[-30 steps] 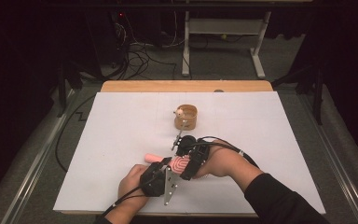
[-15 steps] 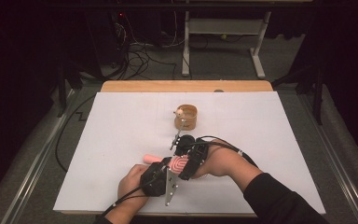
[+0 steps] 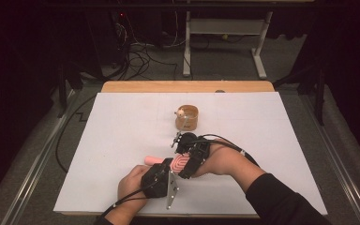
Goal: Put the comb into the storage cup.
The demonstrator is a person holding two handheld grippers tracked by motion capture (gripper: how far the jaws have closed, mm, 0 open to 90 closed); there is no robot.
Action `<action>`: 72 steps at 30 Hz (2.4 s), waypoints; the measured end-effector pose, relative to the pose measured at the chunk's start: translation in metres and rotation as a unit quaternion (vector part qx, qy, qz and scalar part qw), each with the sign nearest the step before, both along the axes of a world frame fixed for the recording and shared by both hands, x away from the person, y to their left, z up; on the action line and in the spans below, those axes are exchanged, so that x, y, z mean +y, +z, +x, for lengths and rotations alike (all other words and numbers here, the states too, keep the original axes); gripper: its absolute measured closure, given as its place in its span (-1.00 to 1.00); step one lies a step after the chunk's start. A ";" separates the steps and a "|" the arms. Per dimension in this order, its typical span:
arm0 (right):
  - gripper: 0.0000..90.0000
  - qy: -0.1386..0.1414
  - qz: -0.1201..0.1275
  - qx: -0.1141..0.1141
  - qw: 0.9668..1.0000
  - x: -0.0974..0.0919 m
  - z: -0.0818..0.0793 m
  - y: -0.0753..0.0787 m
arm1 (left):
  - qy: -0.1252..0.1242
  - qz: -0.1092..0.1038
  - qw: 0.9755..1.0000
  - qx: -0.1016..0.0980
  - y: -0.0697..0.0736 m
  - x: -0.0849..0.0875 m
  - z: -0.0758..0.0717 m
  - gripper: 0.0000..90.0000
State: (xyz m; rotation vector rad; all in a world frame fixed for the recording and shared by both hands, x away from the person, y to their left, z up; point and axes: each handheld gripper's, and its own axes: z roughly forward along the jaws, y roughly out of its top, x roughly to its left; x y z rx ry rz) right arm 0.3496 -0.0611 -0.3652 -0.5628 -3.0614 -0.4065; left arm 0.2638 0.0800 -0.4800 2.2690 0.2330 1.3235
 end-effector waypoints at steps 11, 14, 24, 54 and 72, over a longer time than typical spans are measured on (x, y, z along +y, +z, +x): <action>-0.69 -0.003 0.008 -0.009 1.000 -0.002 -0.001 0.009 | 0.010 -0.009 1.000 -0.012 0.006 0.007 0.002 0.74; -0.74 -0.007 0.008 -0.010 1.000 -0.003 -0.001 0.012 | 0.013 -0.004 1.000 -0.016 0.008 0.008 0.002 0.74; -1.00 -0.014 0.006 -0.019 1.000 -0.007 -0.002 0.014 | 0.022 -0.007 0.999 -0.027 0.009 0.013 0.004 0.74; -0.81 -0.003 0.005 -0.025 1.000 -0.022 -0.006 0.014 | 0.037 0.000 0.999 -0.023 0.007 0.018 0.008 0.75; -0.58 0.016 0.014 -0.021 1.000 -0.018 -0.011 0.018 | 0.061 0.009 0.998 -0.014 0.007 0.014 0.011 0.73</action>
